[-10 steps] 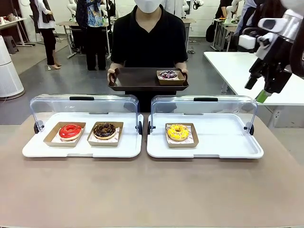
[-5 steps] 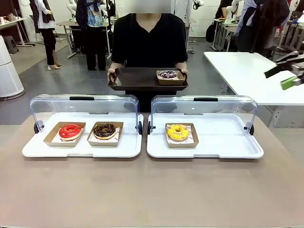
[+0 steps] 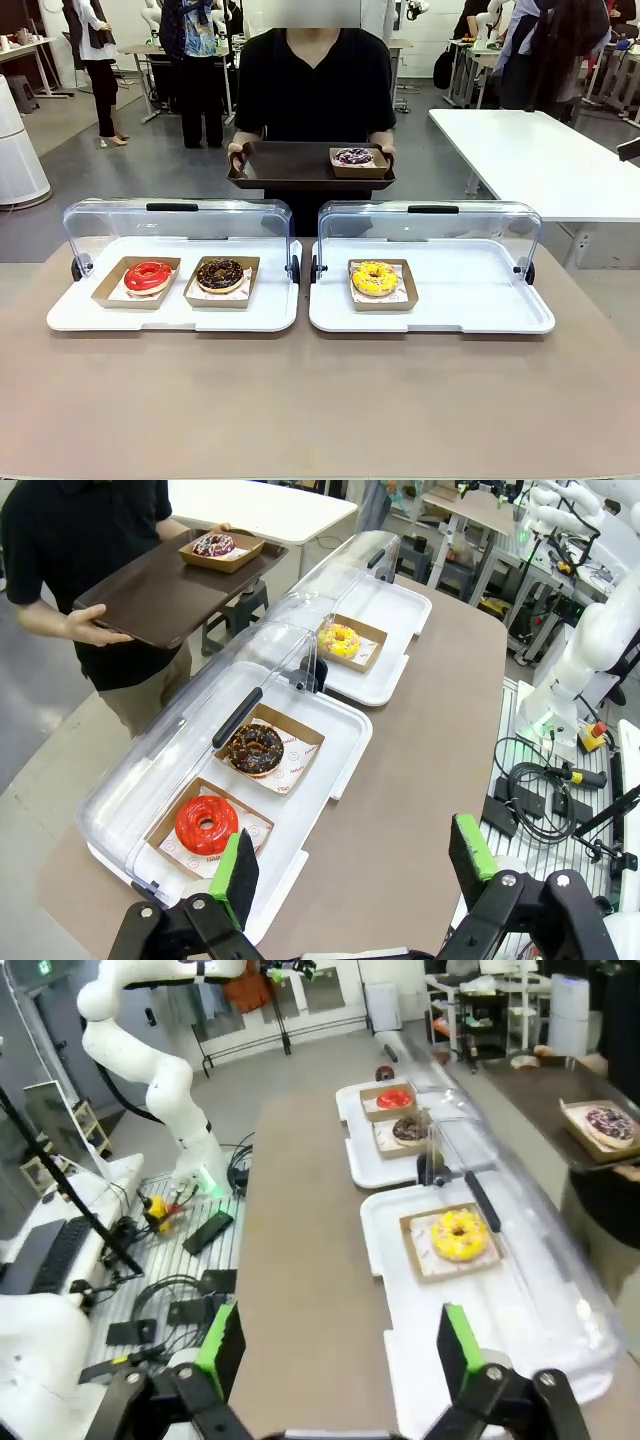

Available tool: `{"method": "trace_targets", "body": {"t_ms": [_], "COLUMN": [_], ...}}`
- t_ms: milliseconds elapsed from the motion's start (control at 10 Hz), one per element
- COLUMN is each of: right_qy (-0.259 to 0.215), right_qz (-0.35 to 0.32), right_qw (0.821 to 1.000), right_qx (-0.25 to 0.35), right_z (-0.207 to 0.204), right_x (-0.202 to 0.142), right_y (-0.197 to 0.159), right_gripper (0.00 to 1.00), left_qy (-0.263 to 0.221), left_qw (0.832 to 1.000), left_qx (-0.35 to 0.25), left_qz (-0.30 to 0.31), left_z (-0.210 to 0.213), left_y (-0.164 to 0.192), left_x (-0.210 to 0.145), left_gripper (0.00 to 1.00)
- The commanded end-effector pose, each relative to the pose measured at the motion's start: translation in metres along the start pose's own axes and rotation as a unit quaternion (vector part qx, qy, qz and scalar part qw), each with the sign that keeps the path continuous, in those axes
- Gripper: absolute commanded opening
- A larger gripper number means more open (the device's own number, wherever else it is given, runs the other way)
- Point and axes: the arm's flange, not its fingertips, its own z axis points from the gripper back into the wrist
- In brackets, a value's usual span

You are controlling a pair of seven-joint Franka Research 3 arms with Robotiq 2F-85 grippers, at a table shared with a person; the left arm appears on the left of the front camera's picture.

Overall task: Provide the desired donut to the person.
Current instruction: Pick up and lift the Paper togo box containing the Donut pointed at by the person.

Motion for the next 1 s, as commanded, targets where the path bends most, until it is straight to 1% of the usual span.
{"method": "trace_targets", "body": {"t_ms": [0,100,300,700,800,900], "right_qy": [0.047,0.047,0.042,0.048,0.038,0.038], "right_qz": [0.014,0.019,0.009,0.006,0.011,0.011], "right_qw": [0.999,0.998,0.998,0.998,0.998,0.998], "right_qx": [-0.018,-0.026,-0.039,-0.041,-0.038,-0.038], "right_z": [-0.002,0.000,0.003,-0.003,0.005,0.005], "right_x": [0.025,0.025,0.015,0.013,0.014,0.014], "right_y": [0.007,0.006,0.001,-0.003,-0.004,-0.004], "right_gripper": [1.00,1.00,1.00,1.00,1.00,1.00], "left_qy": [-0.004,-0.004,-0.004,-0.004,-0.004,-0.004], "left_qw": [1.000,1.000,1.000,1.000,1.000,1.000], "left_qx": [-0.003,-0.003,-0.003,-0.003,-0.003,-0.003], "left_qz": [0.001,0.001,0.001,0.001,0.001,0.001], "left_z": [0.002,0.002,0.002,0.002,0.002,0.002], "left_y": [-0.001,-0.001,-0.001,-0.001,-0.001,-0.001], "left_x": [0.001,0.001,0.001,0.001,0.001,0.001], "left_gripper": [1.00,1.00,1.00,1.00,1.00,1.00]}}
